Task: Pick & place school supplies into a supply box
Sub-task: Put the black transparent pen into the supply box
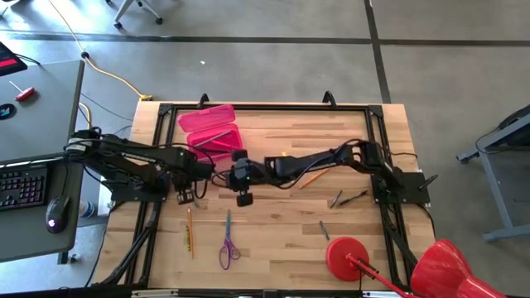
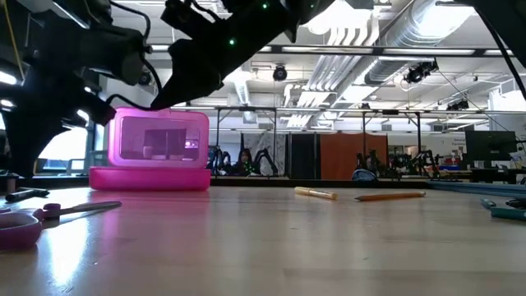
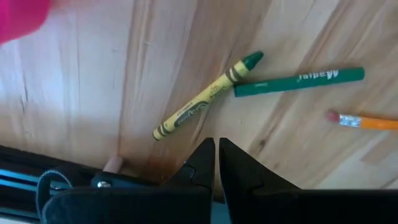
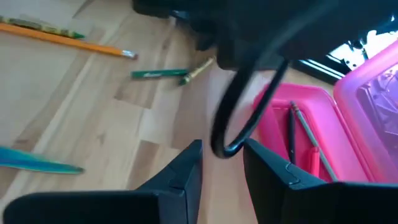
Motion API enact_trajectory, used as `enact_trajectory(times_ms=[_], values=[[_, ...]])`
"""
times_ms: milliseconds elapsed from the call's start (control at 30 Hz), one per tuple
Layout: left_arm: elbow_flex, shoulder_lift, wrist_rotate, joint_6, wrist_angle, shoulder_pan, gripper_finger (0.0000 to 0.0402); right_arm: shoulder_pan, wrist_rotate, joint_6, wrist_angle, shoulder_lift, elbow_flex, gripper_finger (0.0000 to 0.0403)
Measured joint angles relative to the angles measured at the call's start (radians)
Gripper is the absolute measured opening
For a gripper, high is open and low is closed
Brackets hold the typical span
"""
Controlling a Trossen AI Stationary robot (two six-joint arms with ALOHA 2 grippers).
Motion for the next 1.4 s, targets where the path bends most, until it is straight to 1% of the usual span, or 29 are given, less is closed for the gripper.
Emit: enact_trajectory(times_ms=[200, 367, 500, 600, 667, 733, 867, 1000, 1133, 1233, 1300, 1400], values=[[0.0, 0.067, -0.037, -0.022, 0.015, 0.0, 0.0056, 0.035, 0.006, -0.005, -0.009, 0.0, 0.0, 0.0094], [0.0, 0.12, -0.038, -0.022, 0.033, 0.0, 0.0056, 0.044, 0.038, -0.014, -0.021, 0.0, 0.0, 0.0094], [0.0, 0.156, -0.038, -0.022, 0.04, 0.0, 0.0056, 0.044, 0.04, 0.0, -0.032, 0.0, 0.0, 0.0094], [0.0, 0.177, -0.038, -0.022, 0.086, 0.0, 0.0056, 0.047, 0.046, 0.006, -0.048, 0.0, 0.0, 0.0094], [0.001, 0.184, -0.037, -0.009, 0.127, 0.0, 0.0056, 0.054, 0.074, 0.03, -0.072, -0.003, 0.0, 0.0094], [0.002, 0.19, -0.036, -0.003, 0.173, 0.0, 0.0056, 0.068, 0.127, 0.053, -0.147, -0.02, 0.0, 0.0094], [0.002, 0.192, -0.036, -0.003, 0.169, 0.0, 0.0056, 0.109, 0.235, 0.114, -0.368, -0.077, 0.0, 0.0094], [0.002, 0.192, -0.035, -0.003, 0.203, 0.0, 0.0056, 0.156, 0.272, 0.2, -0.559, -0.139, 0.0, 0.0094], [0.002, 0.191, -0.041, -0.003, 0.254, 0.0, 0.0056, 0.195, 0.274, 0.237, -0.656, -0.19, 0.0, 0.0094], [0.036, 0.192, -0.101, -0.003, 0.304, -0.001, 0.0056, 0.219, 0.281, 0.237, -0.68, -0.222, 0.0, 0.0094], [0.061, 0.19, -0.144, -0.004, 0.309, 0.0, 0.0056, 0.231, 0.313, 0.242, -0.701, -0.243, 0.0, 0.0094], [0.116, 0.192, -0.152, 0.018, 0.292, 0.0, 0.0056, 0.243, 0.394, 0.288, -0.737, -0.266, 0.0, 0.0094]])
